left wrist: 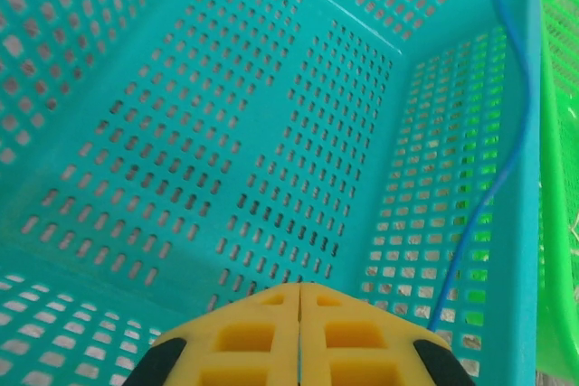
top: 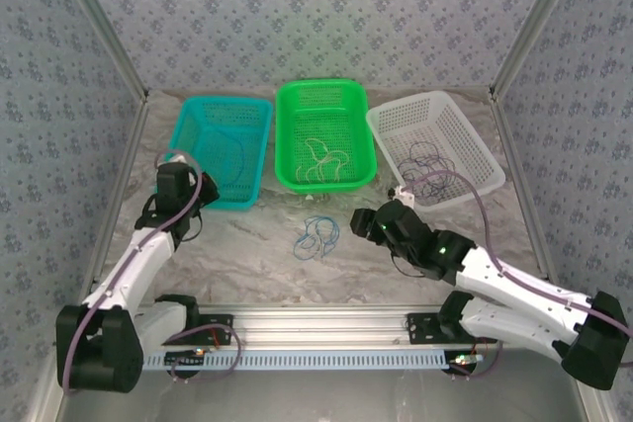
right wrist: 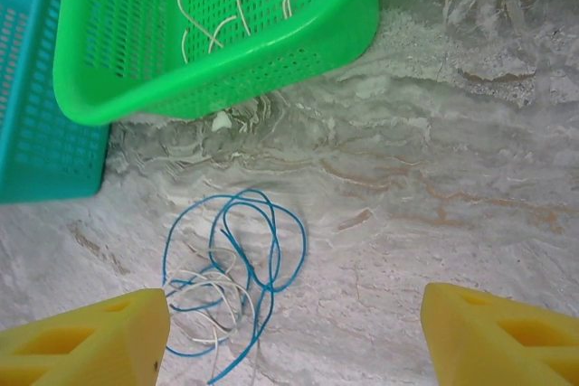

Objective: Untangle the cables

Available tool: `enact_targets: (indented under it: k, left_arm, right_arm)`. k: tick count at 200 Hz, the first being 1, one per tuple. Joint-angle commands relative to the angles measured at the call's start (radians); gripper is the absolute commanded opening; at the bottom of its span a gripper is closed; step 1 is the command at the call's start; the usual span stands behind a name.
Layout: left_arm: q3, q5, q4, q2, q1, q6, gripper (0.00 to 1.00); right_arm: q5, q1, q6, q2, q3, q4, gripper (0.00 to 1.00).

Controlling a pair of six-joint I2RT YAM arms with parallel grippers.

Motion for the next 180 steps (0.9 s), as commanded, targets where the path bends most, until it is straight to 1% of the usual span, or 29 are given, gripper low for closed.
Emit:
enact_targets:
  k: [1, 10, 13, 27, 45, 61, 77, 91, 106, 112, 123, 134, 142, 162, 180]
  left_arm:
    - [0.027, 0.047, -0.003, 0.000, 0.005, -0.012, 0.20]
    - [0.025, 0.046, -0.010, -0.007, 0.005, -0.016, 0.38]
    - [0.024, 0.047, -0.013, -0.011, 0.005, -0.016, 0.42]
    - [0.021, 0.049, -0.020, -0.046, 0.000, -0.009, 0.50]
    - [0.015, 0.023, -0.029, -0.113, -0.028, 0.010, 0.69]
    - [0.011, 0.003, -0.037, -0.182, -0.070, 0.040, 0.76]
    - [-0.003, -0.003, -0.026, -0.247, -0.136, 0.085, 0.78]
    - [-0.011, -0.008, -0.032, -0.284, -0.212, 0.161, 0.78]
    - [0.009, -0.098, -0.123, -0.279, -0.306, 0.222, 0.79]
    - [0.016, -0.111, -0.153, -0.272, -0.343, 0.246, 0.78]
    - [0.011, -0.075, -0.166, -0.260, -0.400, 0.280, 0.76]
    - [-0.014, -0.004, -0.134, -0.251, -0.467, 0.310, 0.74]
    - [-0.033, 0.027, -0.107, -0.240, -0.519, 0.327, 0.73]
    - [-0.064, 0.038, -0.073, -0.188, -0.637, 0.363, 0.71]
    - [-0.062, 0.065, -0.056, -0.112, -0.701, 0.372, 0.69]
  right_arm:
    - [-0.011, 0.012, -0.045, 0.014, 0.047, -0.032, 0.76]
    - [-0.021, 0.016, -0.061, 0.022, 0.051, -0.030, 0.76]
    - [-0.023, 0.018, -0.065, 0.025, 0.051, -0.030, 0.76]
    - [-0.045, 0.031, -0.098, 0.039, 0.055, -0.016, 0.75]
    - [-0.053, 0.054, -0.136, 0.070, 0.060, -0.004, 0.74]
    - [-0.060, 0.064, -0.140, 0.117, 0.069, -0.015, 0.72]
    - [-0.077, 0.077, -0.149, 0.169, 0.080, -0.003, 0.71]
    - [-0.066, 0.088, -0.152, 0.208, 0.097, -0.003, 0.70]
    - [-0.040, 0.092, -0.157, 0.226, 0.109, -0.008, 0.70]
    - [-0.032, 0.090, -0.161, 0.226, 0.112, -0.008, 0.70]
    - [-0.020, 0.088, -0.171, 0.223, 0.117, -0.008, 0.70]
    - [-0.014, 0.084, -0.179, 0.213, 0.119, -0.010, 0.70]
    - [-0.008, 0.078, -0.180, 0.205, 0.119, -0.018, 0.72]
    - [0.005, 0.068, -0.176, 0.185, 0.114, -0.036, 0.74]
    - [0.017, 0.063, -0.173, 0.156, 0.095, -0.033, 0.74]
